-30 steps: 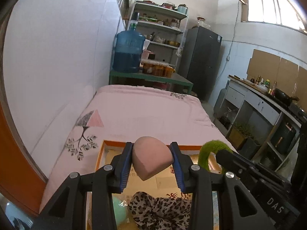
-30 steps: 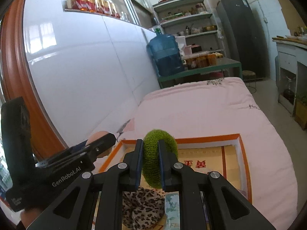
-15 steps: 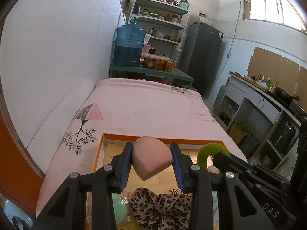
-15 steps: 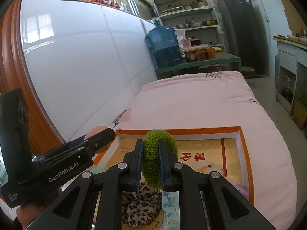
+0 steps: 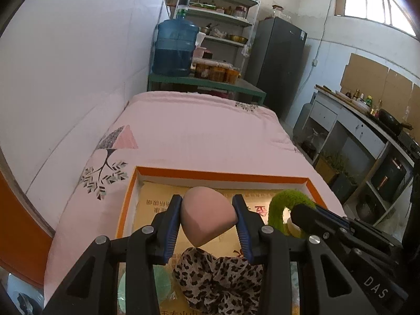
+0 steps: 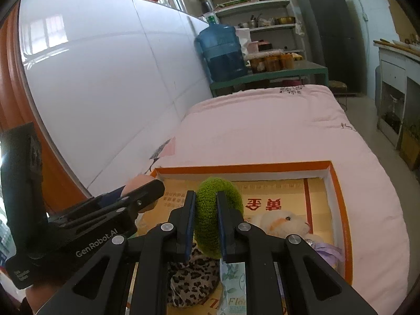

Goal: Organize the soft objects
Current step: 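Carry the sponge and green ring over the box and lower both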

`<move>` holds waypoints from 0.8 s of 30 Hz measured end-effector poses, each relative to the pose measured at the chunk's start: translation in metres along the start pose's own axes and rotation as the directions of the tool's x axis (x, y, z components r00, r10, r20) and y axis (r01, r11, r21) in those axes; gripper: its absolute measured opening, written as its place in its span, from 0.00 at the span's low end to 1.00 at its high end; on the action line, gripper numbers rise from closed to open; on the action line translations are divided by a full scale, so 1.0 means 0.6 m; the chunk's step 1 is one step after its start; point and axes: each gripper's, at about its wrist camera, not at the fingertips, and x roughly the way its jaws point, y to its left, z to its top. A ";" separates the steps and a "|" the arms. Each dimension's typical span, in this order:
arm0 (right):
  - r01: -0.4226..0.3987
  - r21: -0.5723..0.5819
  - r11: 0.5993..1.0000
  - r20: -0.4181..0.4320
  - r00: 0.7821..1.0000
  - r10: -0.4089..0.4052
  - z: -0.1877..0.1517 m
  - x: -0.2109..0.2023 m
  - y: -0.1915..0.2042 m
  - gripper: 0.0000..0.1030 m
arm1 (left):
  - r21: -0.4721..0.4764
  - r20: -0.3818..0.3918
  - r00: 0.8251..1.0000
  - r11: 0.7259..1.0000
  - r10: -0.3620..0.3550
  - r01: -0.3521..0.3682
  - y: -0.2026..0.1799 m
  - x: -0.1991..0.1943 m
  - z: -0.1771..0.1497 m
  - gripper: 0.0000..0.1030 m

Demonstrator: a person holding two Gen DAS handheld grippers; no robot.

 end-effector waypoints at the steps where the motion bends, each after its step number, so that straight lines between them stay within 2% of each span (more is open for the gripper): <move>1: 0.003 -0.002 1.000 -0.006 1.000 -0.003 0.000 0.002 0.000 0.15 | 0.001 -0.007 1.000 1.000 0.001 -0.001 0.000 0.003 -0.001 0.38; 11: 0.019 -0.017 1.000 -0.075 0.997 -0.020 -0.009 0.025 0.005 0.18 | 0.004 -0.063 0.998 1.000 0.017 -0.017 0.004 0.026 -0.012 0.39; 15: 0.023 -0.015 1.000 -0.100 0.995 -0.025 -0.011 0.034 0.005 0.26 | -0.006 -0.094 0.995 1.000 0.014 -0.015 0.009 0.038 -0.016 0.39; 19: 0.020 -0.007 1.000 -0.116 0.993 -0.021 -0.012 0.040 0.002 0.29 | -0.019 -0.125 0.992 1.000 0.012 -0.014 0.014 0.048 -0.020 0.39; 22: 0.012 0.008 1.000 -0.108 0.994 -0.011 -0.011 0.037 -0.003 0.39 | -0.034 -0.130 0.992 0.999 0.004 -0.008 0.019 0.051 -0.022 0.40; 24: 0.005 0.020 1.000 -0.104 0.995 -0.003 -0.010 0.034 -0.005 0.39 | -0.043 -0.125 0.992 0.999 0.002 -0.008 0.022 0.049 -0.022 0.40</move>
